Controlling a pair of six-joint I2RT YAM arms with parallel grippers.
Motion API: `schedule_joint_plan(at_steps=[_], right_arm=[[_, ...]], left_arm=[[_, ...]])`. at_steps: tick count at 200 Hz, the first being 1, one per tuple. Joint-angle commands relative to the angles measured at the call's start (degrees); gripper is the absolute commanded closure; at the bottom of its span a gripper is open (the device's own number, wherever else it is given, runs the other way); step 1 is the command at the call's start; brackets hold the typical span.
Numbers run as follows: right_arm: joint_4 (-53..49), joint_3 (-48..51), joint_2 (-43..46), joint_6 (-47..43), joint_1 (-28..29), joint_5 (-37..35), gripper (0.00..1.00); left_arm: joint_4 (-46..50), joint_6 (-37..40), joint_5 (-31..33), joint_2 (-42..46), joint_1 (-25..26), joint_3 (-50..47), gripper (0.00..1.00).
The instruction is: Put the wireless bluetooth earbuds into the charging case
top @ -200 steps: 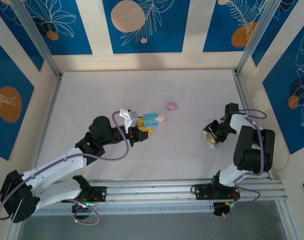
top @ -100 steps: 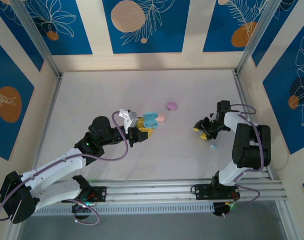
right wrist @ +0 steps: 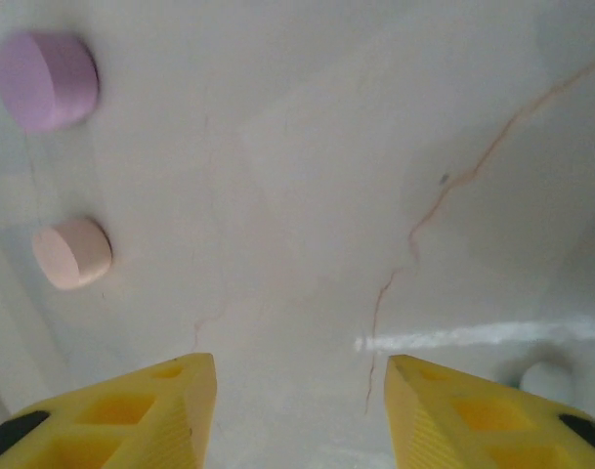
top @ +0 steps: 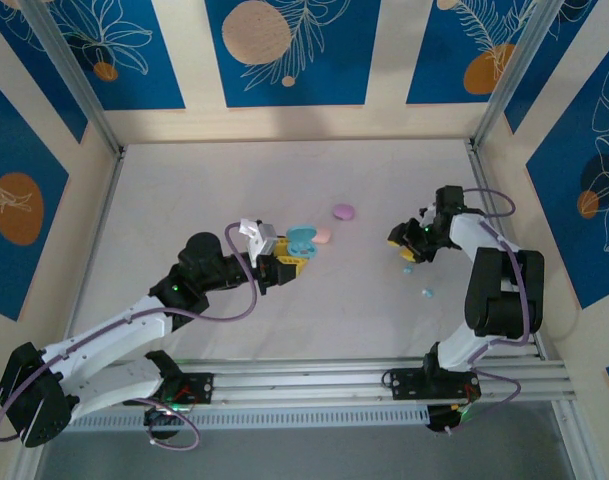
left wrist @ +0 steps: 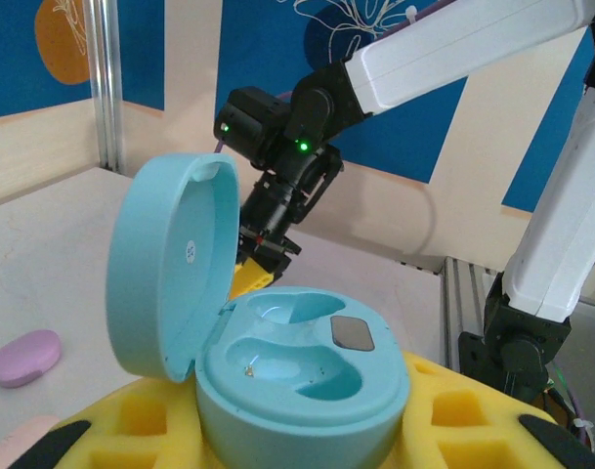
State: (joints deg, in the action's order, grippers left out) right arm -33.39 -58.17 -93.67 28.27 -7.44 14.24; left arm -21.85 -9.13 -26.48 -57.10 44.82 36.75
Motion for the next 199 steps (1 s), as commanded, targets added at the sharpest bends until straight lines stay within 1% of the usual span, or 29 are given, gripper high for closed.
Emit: schedule_joint_plan(at_steps=[1,22,45,73,99,129,145,171,199], right_arm=[[-1.39,-2.54,-4.3,-2.15,-1.78,-1.75,0.48],[-2.85,-4.69,-6.97,-3.39,-1.87,-2.89,0.47],[-3.9,-5.61,-9.16,-3.77,-1.73,-2.18,0.47],[-7.82,-6.76,-10.48,-2.67,-1.02,-4.46,0.48],[-9.15,-4.61,-8.87,-0.07,-0.73,-5.87,0.48],[-8.45,-1.61,-6.68,1.68,-0.32,-4.85,0.48],[-9.26,-0.97,-6.05,2.6,0.21,-5.43,0.48],[-8.76,1.18,-3.88,3.52,2.26,-4.33,0.48],[-9.83,3.03,-2.0,6.37,3.91,-4.75,0.48]], left_arm=[[-0.84,-0.87,0.12,-0.03,0.75,1.3,0.72],[-0.74,-0.98,0.03,-0.2,0.74,1.48,0.72],[-0.72,-0.94,0.12,-0.2,0.85,1.39,0.72],[-0.66,-0.73,0.02,-0.32,0.88,1.48,0.72],[-0.96,-0.54,0.33,-0.2,0.89,1.13,0.72],[-1.17,-0.72,-0.15,-0.21,0.86,1.08,0.72],[-1.09,-0.71,-0.09,0.11,0.82,0.84,0.72],[-1.42,-0.78,0.19,0.7,0.93,0.23,0.72],[-1.53,-1.07,0.2,0.69,0.97,0.11,0.72]])
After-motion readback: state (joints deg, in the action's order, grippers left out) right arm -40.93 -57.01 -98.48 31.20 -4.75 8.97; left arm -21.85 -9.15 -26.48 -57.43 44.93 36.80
